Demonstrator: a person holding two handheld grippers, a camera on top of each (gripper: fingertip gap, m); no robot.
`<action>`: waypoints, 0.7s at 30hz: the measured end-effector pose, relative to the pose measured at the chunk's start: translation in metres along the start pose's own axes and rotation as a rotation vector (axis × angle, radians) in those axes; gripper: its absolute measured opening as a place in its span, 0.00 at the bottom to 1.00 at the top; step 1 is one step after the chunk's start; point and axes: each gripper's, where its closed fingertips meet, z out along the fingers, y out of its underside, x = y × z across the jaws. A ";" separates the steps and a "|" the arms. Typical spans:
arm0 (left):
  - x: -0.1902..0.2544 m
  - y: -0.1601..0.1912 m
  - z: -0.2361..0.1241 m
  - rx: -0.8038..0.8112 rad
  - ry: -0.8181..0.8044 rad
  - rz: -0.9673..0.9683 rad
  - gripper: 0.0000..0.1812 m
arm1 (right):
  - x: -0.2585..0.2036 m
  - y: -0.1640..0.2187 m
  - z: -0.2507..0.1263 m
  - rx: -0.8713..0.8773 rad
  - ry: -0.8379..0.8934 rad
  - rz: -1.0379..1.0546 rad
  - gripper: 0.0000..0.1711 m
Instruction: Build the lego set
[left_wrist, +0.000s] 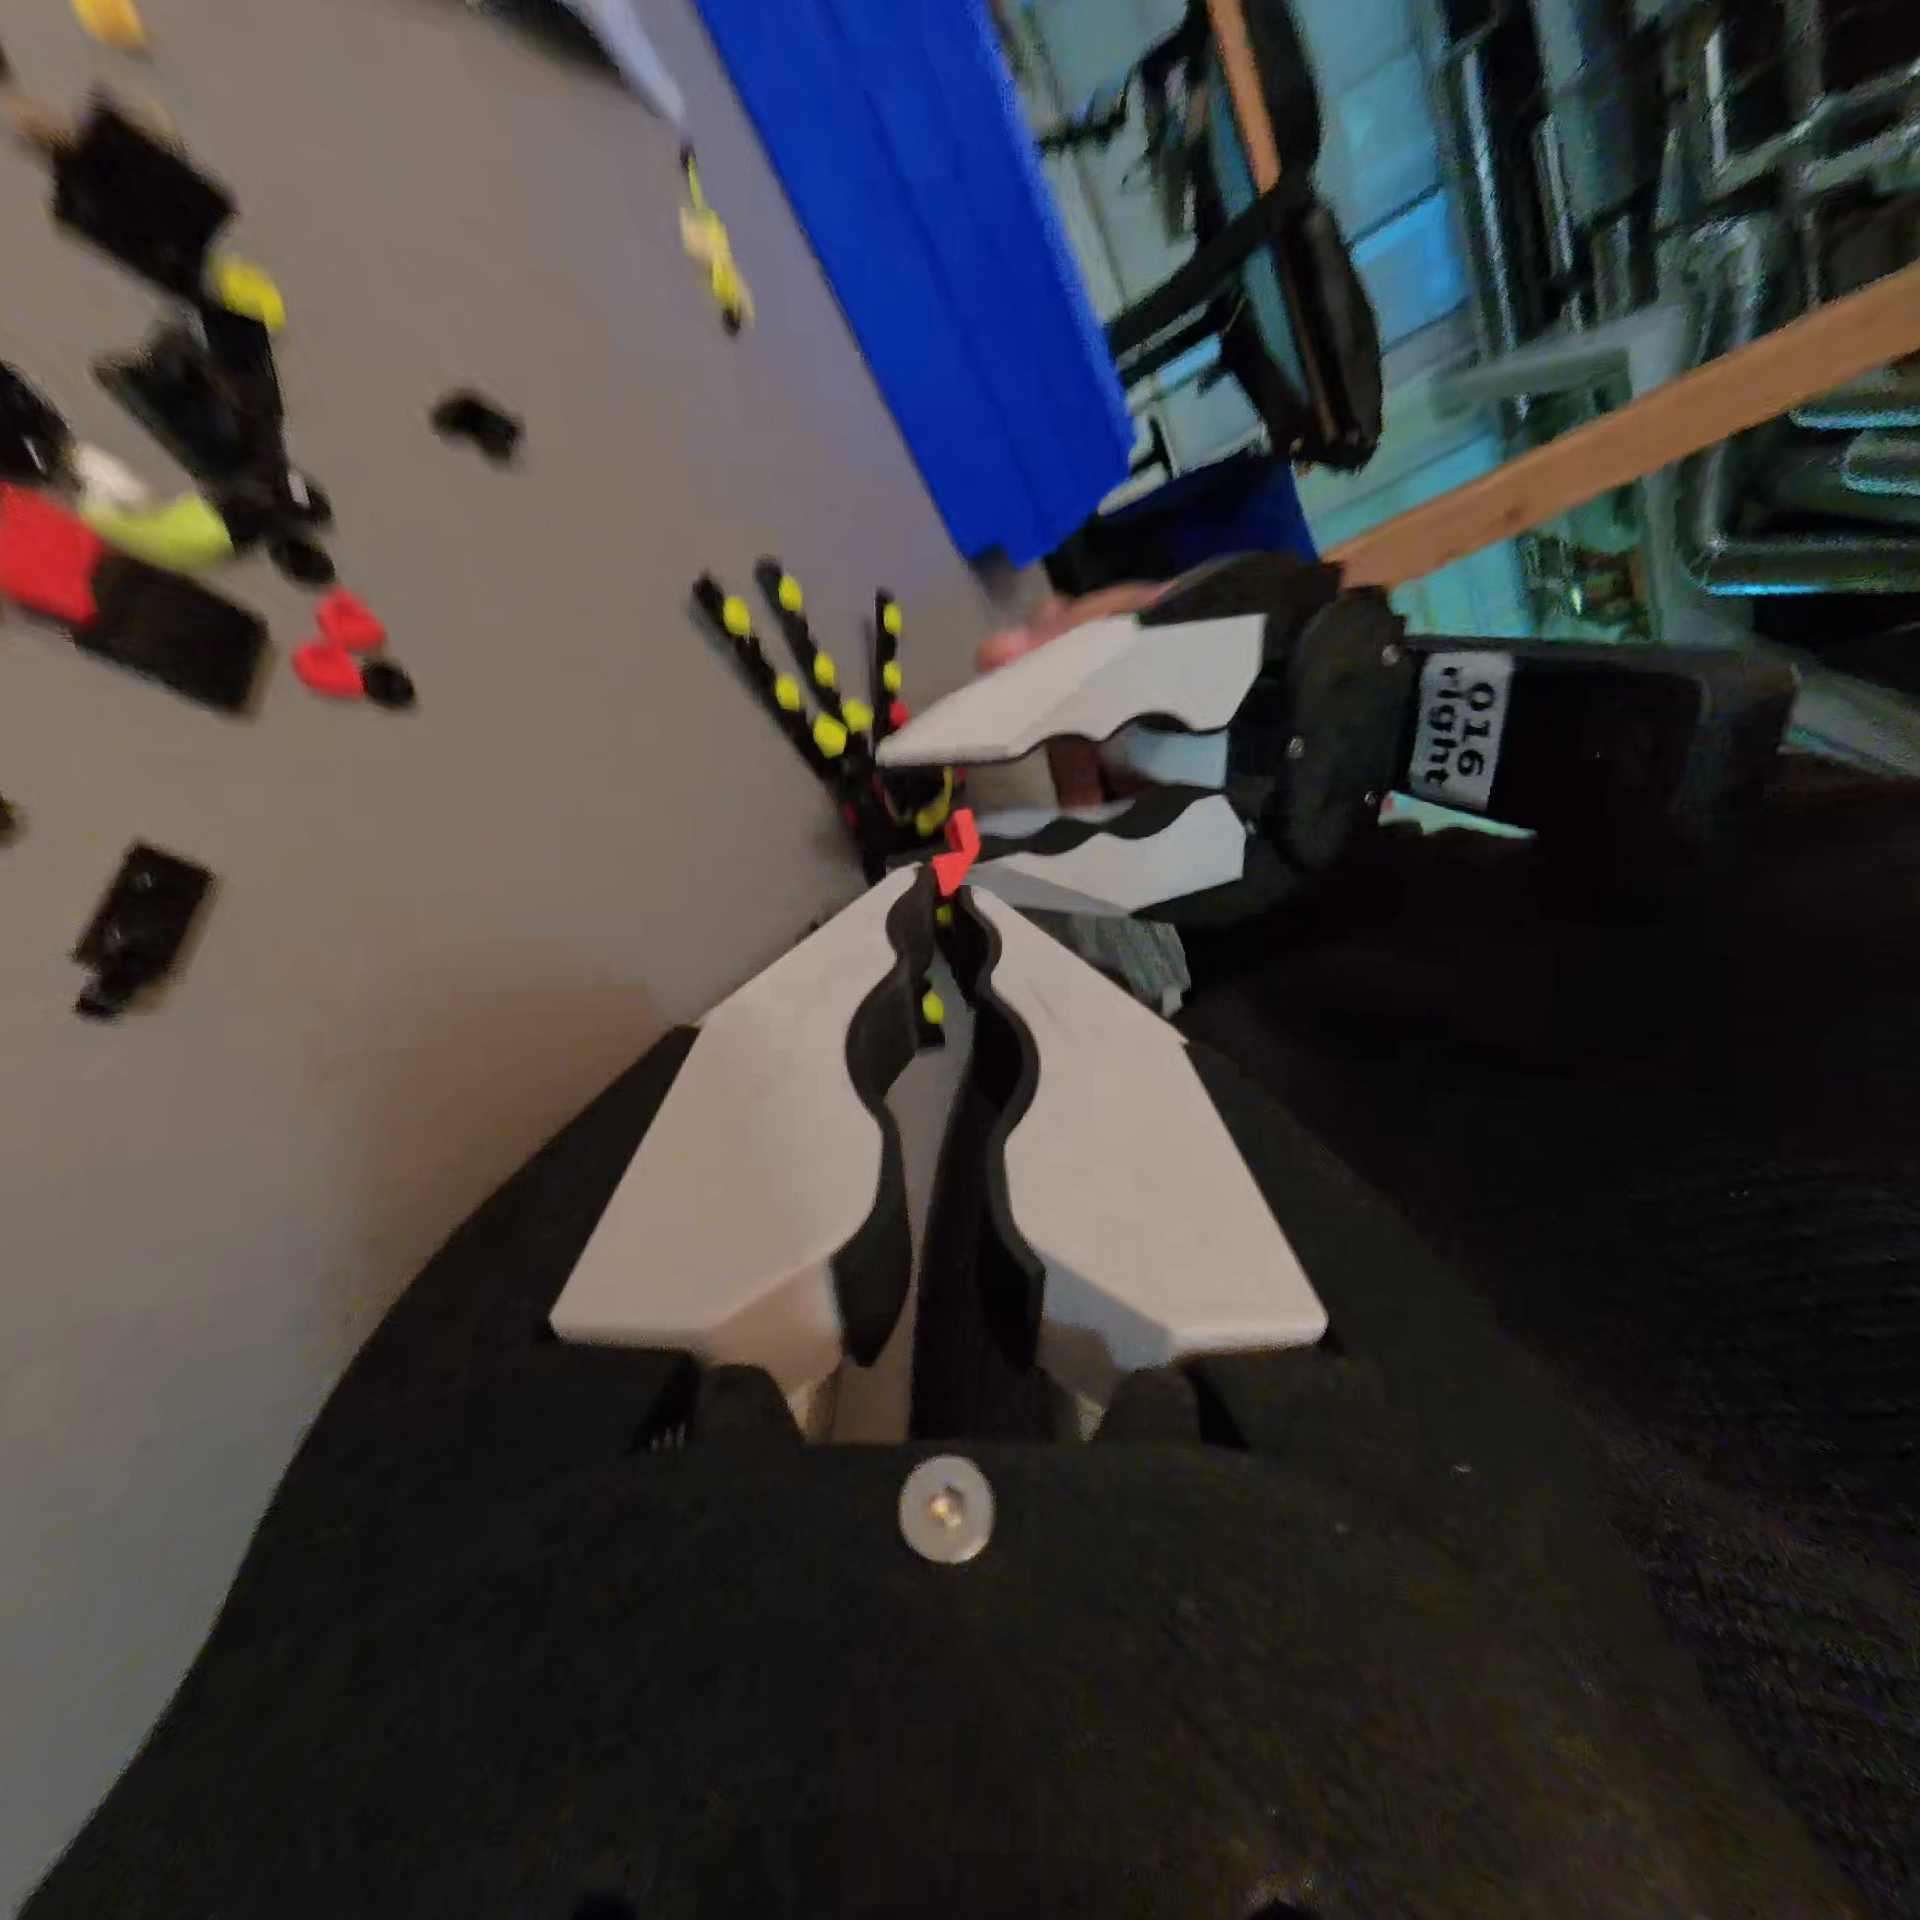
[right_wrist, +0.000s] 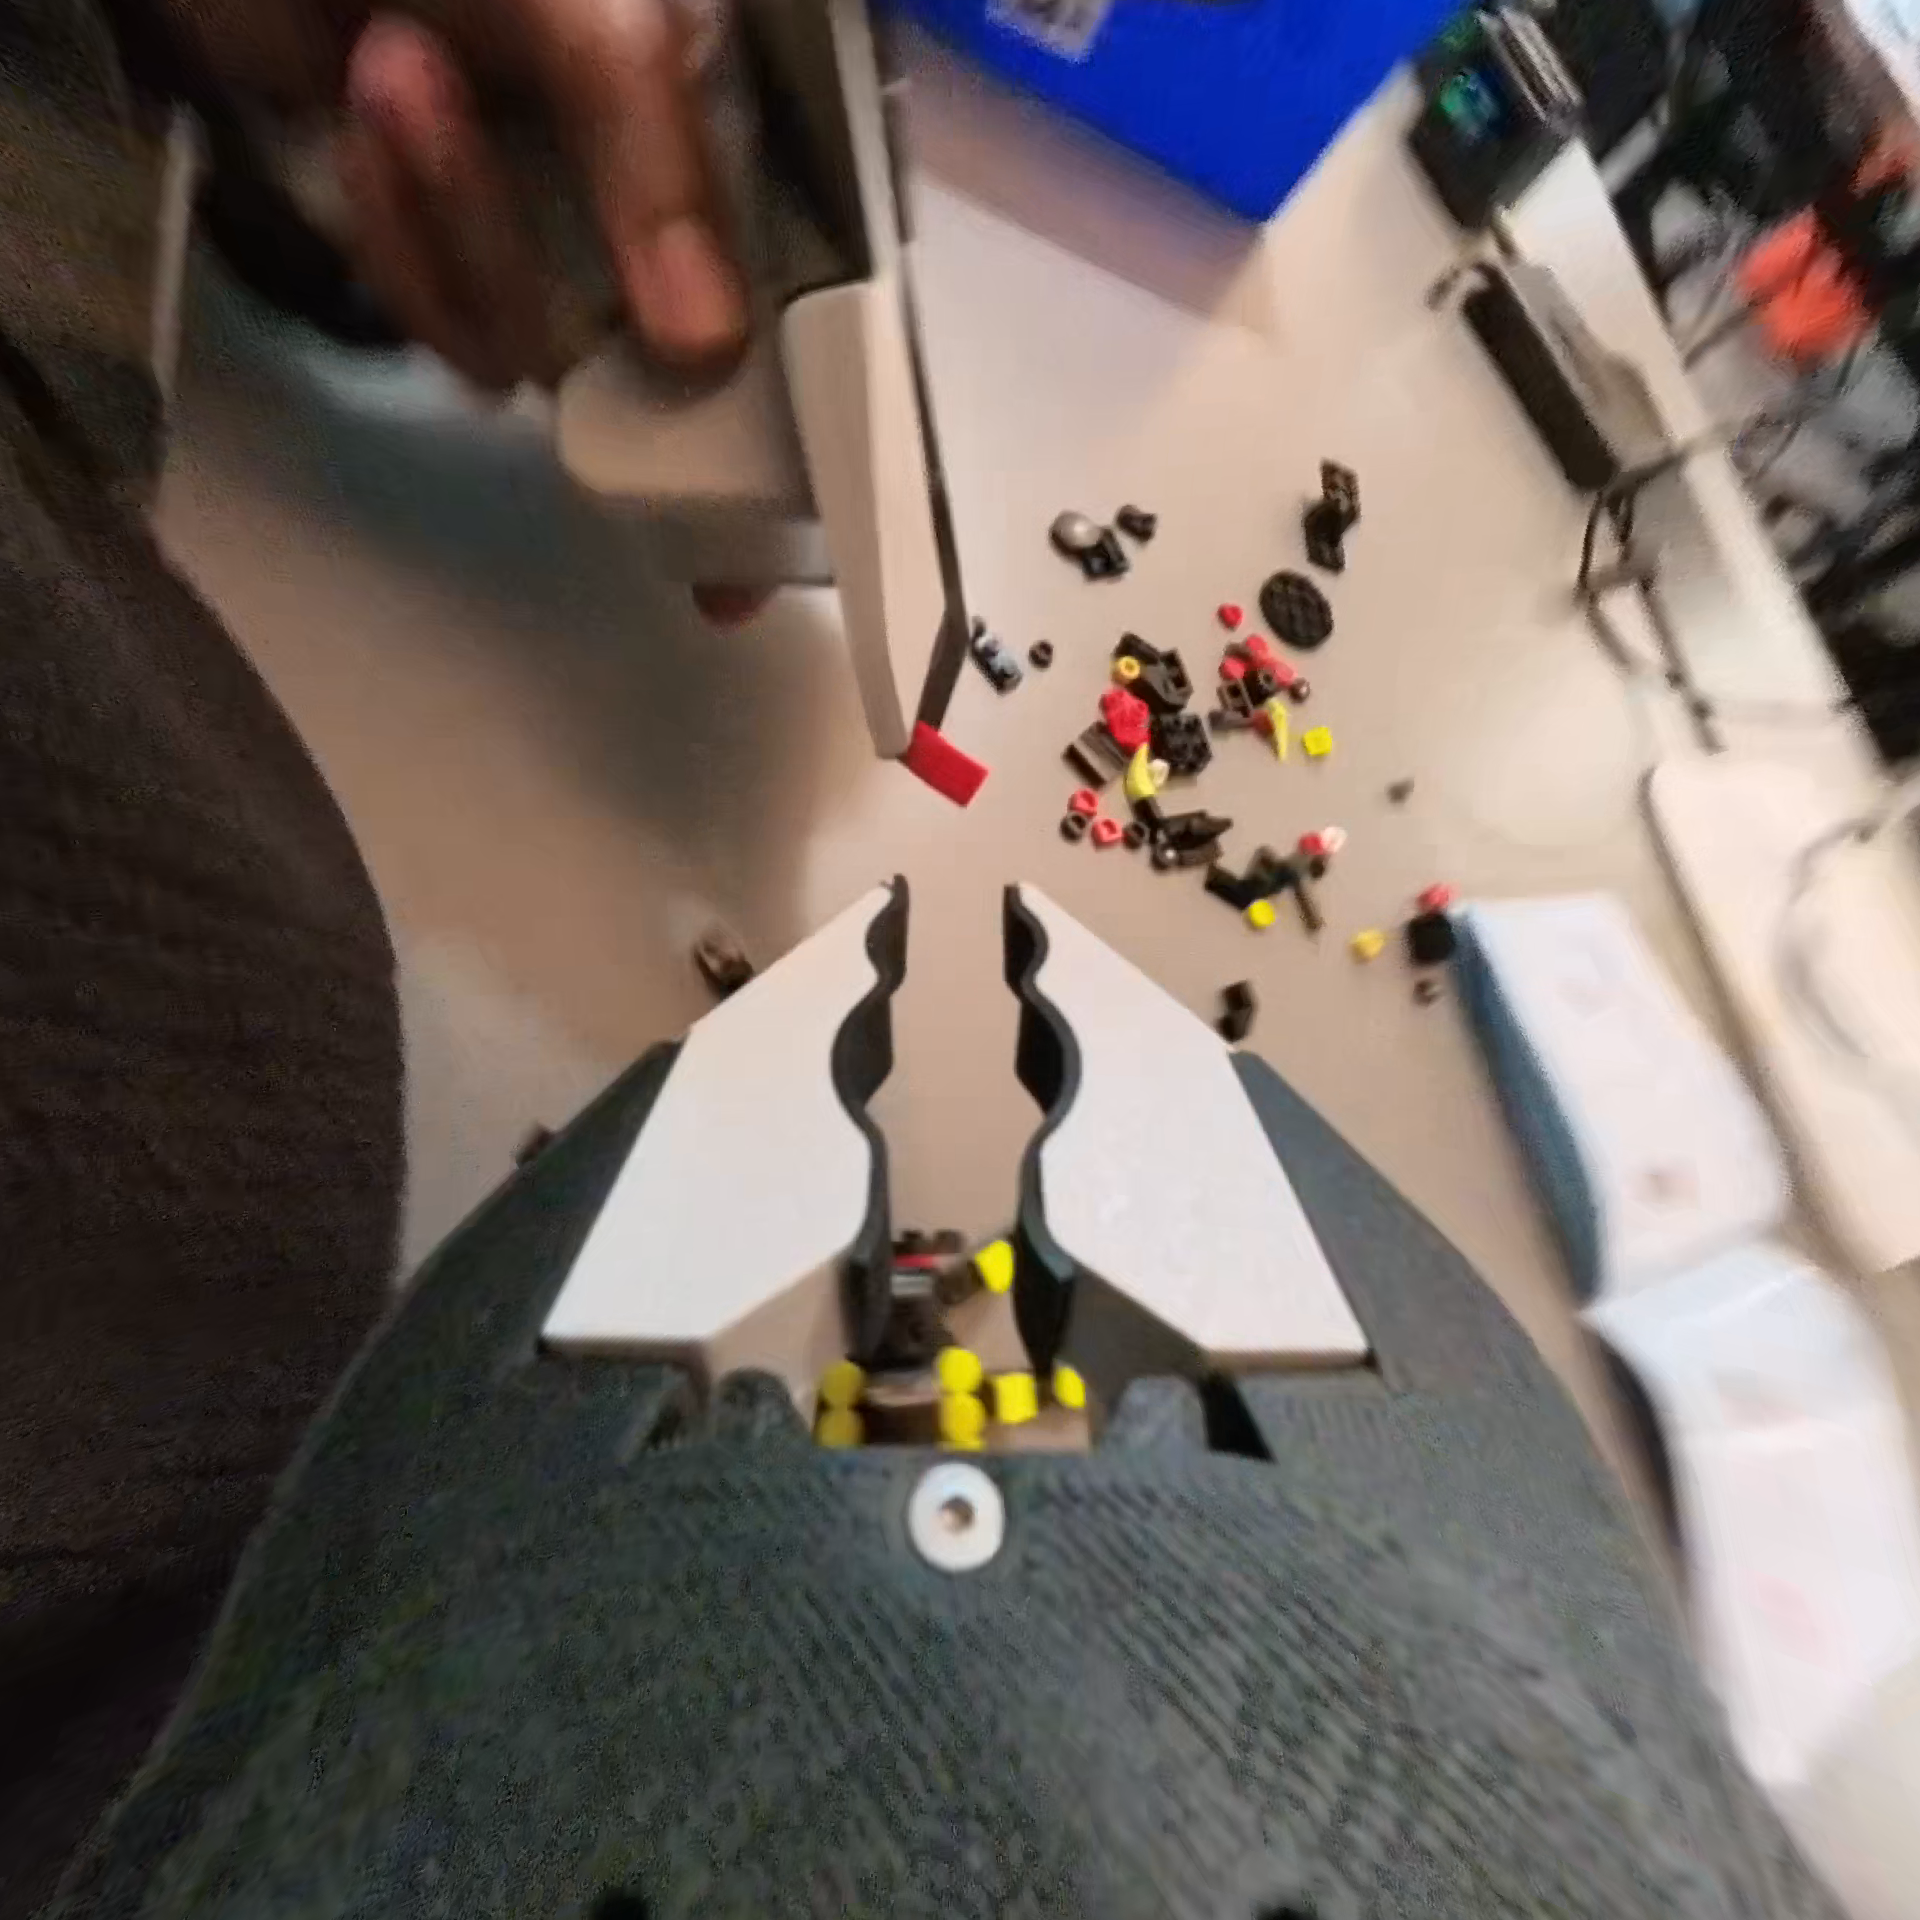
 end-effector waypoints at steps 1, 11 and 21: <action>0.001 -0.008 -0.001 0.048 -0.019 0.037 0.00 | 0.006 -0.004 -0.003 0.038 0.017 0.149 0.06; 0.019 -0.043 -0.005 0.286 -0.268 0.474 0.00 | 0.026 -0.046 -0.019 0.453 -0.142 1.001 0.15; 0.023 -0.037 0.005 0.267 -0.322 0.598 0.00 | 0.029 -0.042 -0.023 0.535 -0.252 1.149 0.01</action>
